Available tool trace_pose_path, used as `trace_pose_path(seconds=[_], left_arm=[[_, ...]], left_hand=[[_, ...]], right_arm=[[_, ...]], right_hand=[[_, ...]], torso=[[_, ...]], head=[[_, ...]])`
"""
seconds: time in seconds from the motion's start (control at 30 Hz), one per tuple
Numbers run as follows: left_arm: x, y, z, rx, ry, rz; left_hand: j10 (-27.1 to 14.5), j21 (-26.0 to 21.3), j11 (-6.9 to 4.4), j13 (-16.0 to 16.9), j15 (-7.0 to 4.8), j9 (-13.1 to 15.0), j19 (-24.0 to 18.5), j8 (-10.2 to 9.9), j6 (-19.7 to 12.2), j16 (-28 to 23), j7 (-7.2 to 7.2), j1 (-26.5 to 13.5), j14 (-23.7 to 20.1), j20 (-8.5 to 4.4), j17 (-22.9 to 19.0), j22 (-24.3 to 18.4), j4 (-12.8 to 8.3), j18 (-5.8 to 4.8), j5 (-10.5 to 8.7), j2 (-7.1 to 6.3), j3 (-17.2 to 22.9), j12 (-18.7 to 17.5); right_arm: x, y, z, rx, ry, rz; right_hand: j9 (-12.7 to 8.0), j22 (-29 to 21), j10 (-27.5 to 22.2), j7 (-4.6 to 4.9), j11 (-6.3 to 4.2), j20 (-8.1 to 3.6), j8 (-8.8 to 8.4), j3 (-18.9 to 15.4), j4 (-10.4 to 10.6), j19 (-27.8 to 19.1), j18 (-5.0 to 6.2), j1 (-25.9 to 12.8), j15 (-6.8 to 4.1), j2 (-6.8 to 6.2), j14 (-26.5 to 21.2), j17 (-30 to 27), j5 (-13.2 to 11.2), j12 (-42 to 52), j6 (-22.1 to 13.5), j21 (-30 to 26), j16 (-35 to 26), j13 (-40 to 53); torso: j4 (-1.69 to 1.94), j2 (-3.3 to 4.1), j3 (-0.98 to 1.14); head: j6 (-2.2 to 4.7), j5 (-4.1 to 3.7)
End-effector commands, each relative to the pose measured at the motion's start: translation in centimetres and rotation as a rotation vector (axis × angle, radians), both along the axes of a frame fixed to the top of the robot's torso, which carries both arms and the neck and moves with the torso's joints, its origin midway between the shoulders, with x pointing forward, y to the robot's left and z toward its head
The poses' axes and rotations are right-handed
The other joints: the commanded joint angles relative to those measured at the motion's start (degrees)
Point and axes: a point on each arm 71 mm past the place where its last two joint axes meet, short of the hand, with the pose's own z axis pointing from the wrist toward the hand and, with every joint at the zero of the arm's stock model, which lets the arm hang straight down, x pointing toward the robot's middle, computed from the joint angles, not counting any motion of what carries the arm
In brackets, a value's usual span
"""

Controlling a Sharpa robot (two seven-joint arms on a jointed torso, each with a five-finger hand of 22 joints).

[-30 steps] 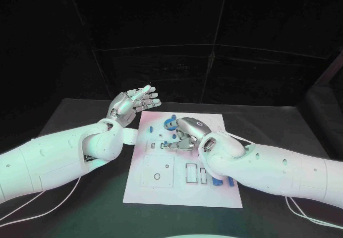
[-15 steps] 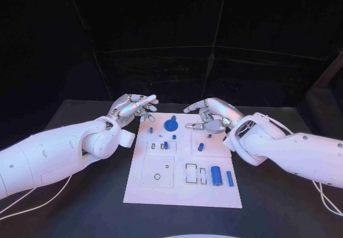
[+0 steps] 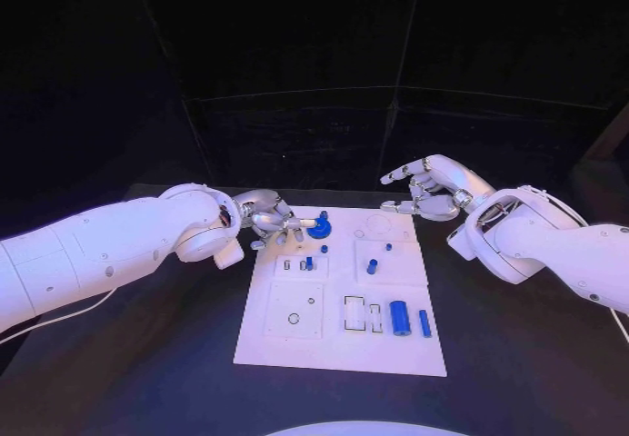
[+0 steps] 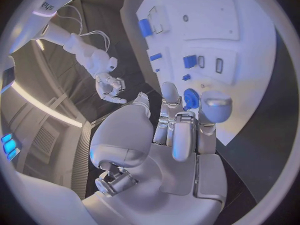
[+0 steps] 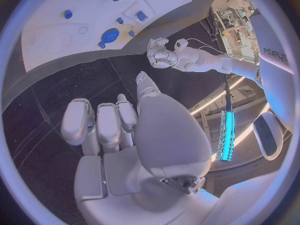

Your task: Assemble the parts on the task board

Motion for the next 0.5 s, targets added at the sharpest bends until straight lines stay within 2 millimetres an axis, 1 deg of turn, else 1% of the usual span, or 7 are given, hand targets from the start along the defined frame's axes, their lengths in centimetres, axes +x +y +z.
trace_pose_path(seconds=[0.03,0.13,0.17,0.23,0.33,0.37,0.5], left_arm=[[0.1,0.6,-0.9,0.326,0.063,0.003],[0.3,-0.2,-0.9,0.381,0.086,-0.004],[0.3,-0.5,-0.9,0.39,0.091,-0.007],[0.4,-1.0,-0.9,0.406,0.096,-0.011],[0.6,-1.8,-0.8,0.419,0.096,-0.012],[0.7,-2.0,-0.8,0.423,0.096,-0.012],[0.9,-2.6,-0.7,0.434,0.098,-0.012]], left_hand=[[-1.5,0.3,0.13,-0.3,0.19,1.2,0.7,1.4,-1.4,-0.4,0.1,1.4,4.5,-0.06,8.4,0.2,0.1,-0.07,-0.22,0.92,0.2,-0.1],[-1.8,0.3,0.11,0.4,0.21,1.8,1.0,2.2,-2.1,-0.3,0.12,2.1,4.5,-0.06,8.8,0.2,0.0,-0.08,-0.19,1.21,0.3,0.6],[-1.6,0.7,0.08,1.1,0.19,2.1,1.2,2.6,-2.2,-0.1,0.09,2.0,4.6,-0.08,9.1,1.0,0.2,-0.2,-0.21,1.22,0.1,1.2],[-0.4,2.2,-0.15,4.3,0.06,2.9,2.0,3.9,-2.3,0.5,-0.14,0.1,4.9,-0.19,10.2,3.4,0.4,-0.58,-0.24,1.08,-1.3,4.3],[0.8,4.0,-0.42,8.1,-0.19,4.4,2.7,6.0,-2.9,1.2,-0.47,-1.2,5.3,-0.4,11.7,6.3,0.5,-1.06,-0.22,1.25,-3.2,7.9],[0.8,4.4,-0.46,8.6,-0.22,4.7,2.8,6.5,-3.2,1.3,-0.53,-1.2,5.3,-0.45,11.9,6.8,0.5,-1.14,-0.25,1.32,-3.6,8.5],[0.9,5.3,-0.57,9.8,-0.31,5.7,3.1,7.8,-3.8,1.5,-0.66,-1.0,5.4,-0.54,12.4,8.2,0.4,-1.36,-0.22,1.46,-4.4,9.9]], right_arm=[[0.0,0.2,0.0,0.021,0.044,0.0],[0.1,0.6,0.0,0.025,0.05,0.001],[0.1,0.6,0.0,0.026,0.052,0.001],[0.1,0.8,0.0,0.027,0.054,0.001],[0.2,1.0,-0.1,0.026,0.06,-0.001],[0.3,1.1,-0.1,0.026,0.062,-0.002],[0.4,1.2,-0.2,0.024,0.068,-0.003]], right_hand=[[-0.1,-0.2,-0.3,0.04,0.07,-0.19,-0.33,-0.4,-0.1,-0.5,0.85,-0.4,-0.52,0.23,0.0,-0.3,0.0,-0.4,-0.1,-0.3,-0.5,-0.2],[-0.1,-0.5,-0.4,0.04,0.07,-0.19,-0.34,-0.4,-0.1,-0.6,0.9,-0.4,-0.52,0.29,-0.1,-0.6,0.0,-0.6,-0.1,-0.4,-0.7,-0.4],[-0.1,-0.5,-0.4,0.04,0.08,-0.19,-0.36,-0.6,0.0,-0.6,0.9,-0.7,-0.52,0.41,-0.1,-0.7,-0.2,-0.7,-0.2,-0.5,-0.8,-0.5],[-0.1,-0.6,-0.4,0.05,0.1,-0.19,-0.39,-1.0,0.2,-0.6,0.9,-1.1,-0.51,0.55,-0.1,-0.7,-0.7,-0.8,-0.2,-0.5,-0.9,-0.6],[-0.1,-0.7,-0.3,0.05,0.1,-0.19,-0.41,-1.2,0.2,-0.6,0.91,-1.3,-0.51,0.64,0.0,-0.7,-0.9,-0.8,-0.2,-0.6,-1.0,-0.6],[-0.1,-0.7,-0.3,0.05,0.1,-0.19,-0.41,-1.2,0.3,-0.7,0.92,-1.3,-0.51,0.65,0.0,-0.8,-0.9,-0.8,-0.2,-0.6,-1.0,-0.6],[-0.1,-0.7,-0.3,0.06,0.1,-0.19,-0.41,-1.3,0.3,-0.7,0.93,-1.4,-0.51,0.69,0.0,-0.8,-0.9,-0.9,-0.1,-0.6,-1.0,-0.6]], torso=[[-0.27,-0.23,0.33],[-0.27,-0.13,0.38],[-0.3,-0.12,0.32],[-0.38,-0.12,0.27],[-0.27,-0.08,0.22],[-0.35,-0.07,0.23],[-0.26,-0.09,0.19]], head=[[0.0,-0.08],[0.11,-0.06],[0.07,-0.04],[-0.02,-0.03],[-0.05,-0.1],[-0.08,-0.03],[-0.32,-0.02]])
